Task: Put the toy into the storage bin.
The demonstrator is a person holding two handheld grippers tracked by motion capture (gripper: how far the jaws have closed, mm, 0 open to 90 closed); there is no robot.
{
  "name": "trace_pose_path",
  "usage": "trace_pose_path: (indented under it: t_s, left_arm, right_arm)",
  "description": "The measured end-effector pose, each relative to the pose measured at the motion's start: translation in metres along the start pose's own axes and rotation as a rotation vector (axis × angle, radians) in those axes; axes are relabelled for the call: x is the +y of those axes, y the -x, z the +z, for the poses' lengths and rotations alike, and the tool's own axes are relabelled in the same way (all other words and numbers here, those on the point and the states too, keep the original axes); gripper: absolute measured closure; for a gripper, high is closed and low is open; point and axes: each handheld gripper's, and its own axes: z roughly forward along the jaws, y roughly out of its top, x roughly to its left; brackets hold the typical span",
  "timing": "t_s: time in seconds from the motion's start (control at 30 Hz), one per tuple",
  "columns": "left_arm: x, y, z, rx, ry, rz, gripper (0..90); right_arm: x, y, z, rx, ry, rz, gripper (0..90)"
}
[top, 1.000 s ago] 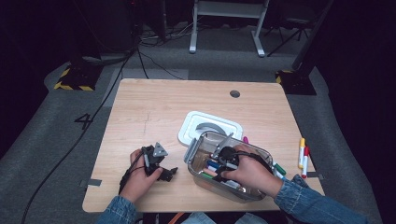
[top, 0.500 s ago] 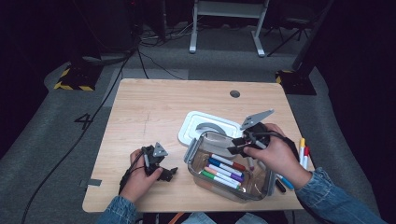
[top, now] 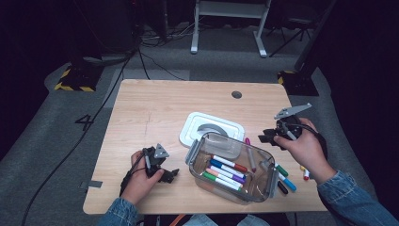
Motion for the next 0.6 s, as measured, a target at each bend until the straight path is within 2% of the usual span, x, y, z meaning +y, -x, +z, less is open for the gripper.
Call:
trace_pose_path:
  t_s: [0.03, 0.07, 0.1, 0.23, 0.27, 0.4, 0.6]
  left_arm:
    - [0.000, 0.000, 0.000, 0.000, 0.000, -0.001, 0.0]
    - [0.000, 0.000, 0.000, 0.000, 0.000, -0.001, 0.0]
    - [0.000, 0.000, 0.000, 0.000, 0.000, 0.000, 0.0]
    - [0.000, 0.000, 0.000, 0.000, 0.000, 0.000, 0.0]
    - [0.000, 0.000, 0.000, 0.000, 0.000, 0.000, 0.0]
    - [0.000, 0.000, 0.000, 0.000, 0.000, 0.000, 0.0]
    - [0.000, 0.000, 0.000, 0.000, 0.000, -0.001, 0.0]
  right_arm:
    - [-0.007, 0.011, 0.000, -0.010, 0.003, 0.033, 64.2]
    - [-0.007, 0.011, 0.000, -0.010, 0.003, 0.033, 64.2]
    - [-0.015, 0.020, 0.001, -0.019, -0.011, 0.063, 64.2]
    - [-0.031, 0.037, 0.008, -0.036, -0.049, 0.096, 64.1]
    - [-0.031, 0.037, 0.008, -0.036, -0.049, 0.096, 64.1]
    - [-0.049, 0.049, 0.018, -0.027, -0.080, 0.131, 63.5]
    - [-0.065, 0.053, 0.031, -0.019, -0.116, 0.148, 63.7]
